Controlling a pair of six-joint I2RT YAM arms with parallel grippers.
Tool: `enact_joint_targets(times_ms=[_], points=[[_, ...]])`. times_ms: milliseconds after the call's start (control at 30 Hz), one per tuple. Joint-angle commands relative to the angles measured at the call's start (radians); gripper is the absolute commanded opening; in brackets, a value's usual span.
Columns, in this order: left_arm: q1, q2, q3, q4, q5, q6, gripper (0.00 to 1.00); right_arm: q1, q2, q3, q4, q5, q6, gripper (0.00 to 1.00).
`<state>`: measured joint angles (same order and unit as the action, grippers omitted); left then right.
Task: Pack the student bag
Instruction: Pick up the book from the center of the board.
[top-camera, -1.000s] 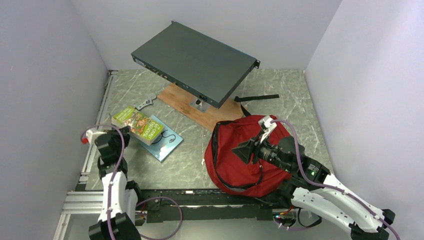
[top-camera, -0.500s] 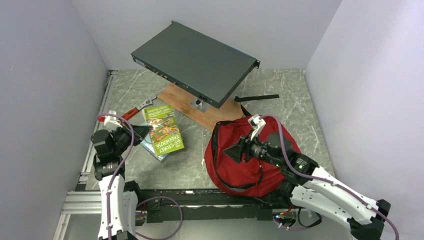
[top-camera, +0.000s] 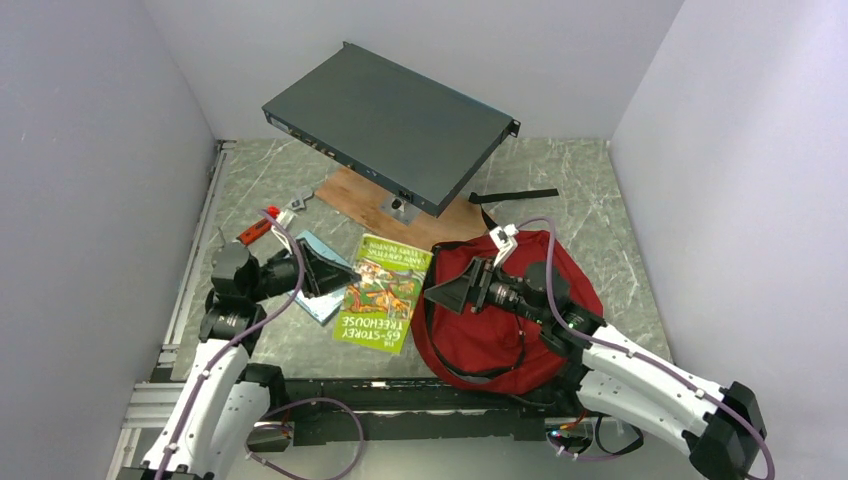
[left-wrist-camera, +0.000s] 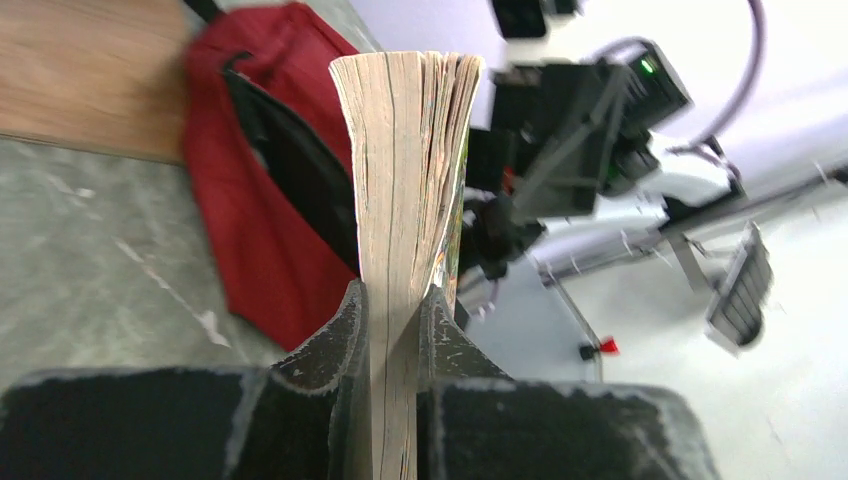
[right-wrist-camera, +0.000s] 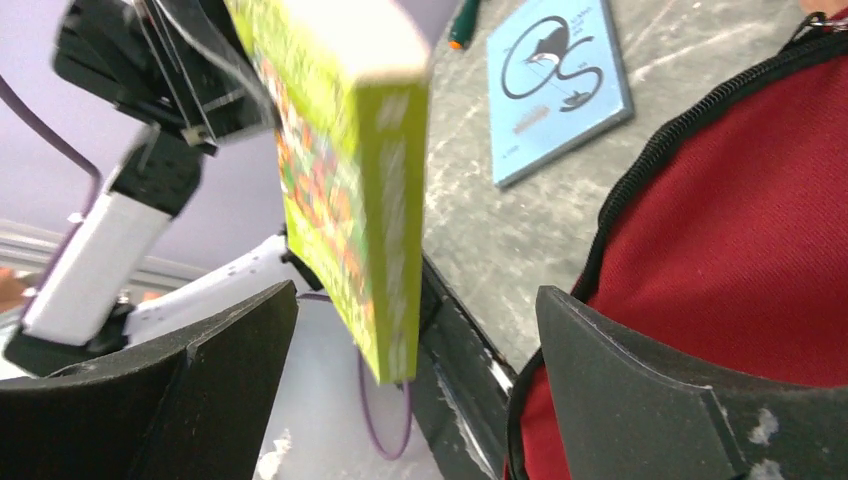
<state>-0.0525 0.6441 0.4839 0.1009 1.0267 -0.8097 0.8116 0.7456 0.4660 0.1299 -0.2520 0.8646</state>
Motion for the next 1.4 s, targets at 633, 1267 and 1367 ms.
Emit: enact_joint_targets(times_ms=[633,1267,1367], points=[[-0.379,0.150,0.058,0.113,-0.261,-0.024,0.43,-0.089,0.024,-0.219,0.534,-0.239,0.369,0.00],[-0.632,-0.110,-0.255,0.476,-0.763,-0.362,1.00,-0.104,-0.426,-0.392,0.442,0.338,0.685,0.00],[-0.685,-0.067,-0.221,0.424,-0.791,-0.340,1.00,-0.107,-0.333,-0.377,0.553,0.314,0.676,0.00]])
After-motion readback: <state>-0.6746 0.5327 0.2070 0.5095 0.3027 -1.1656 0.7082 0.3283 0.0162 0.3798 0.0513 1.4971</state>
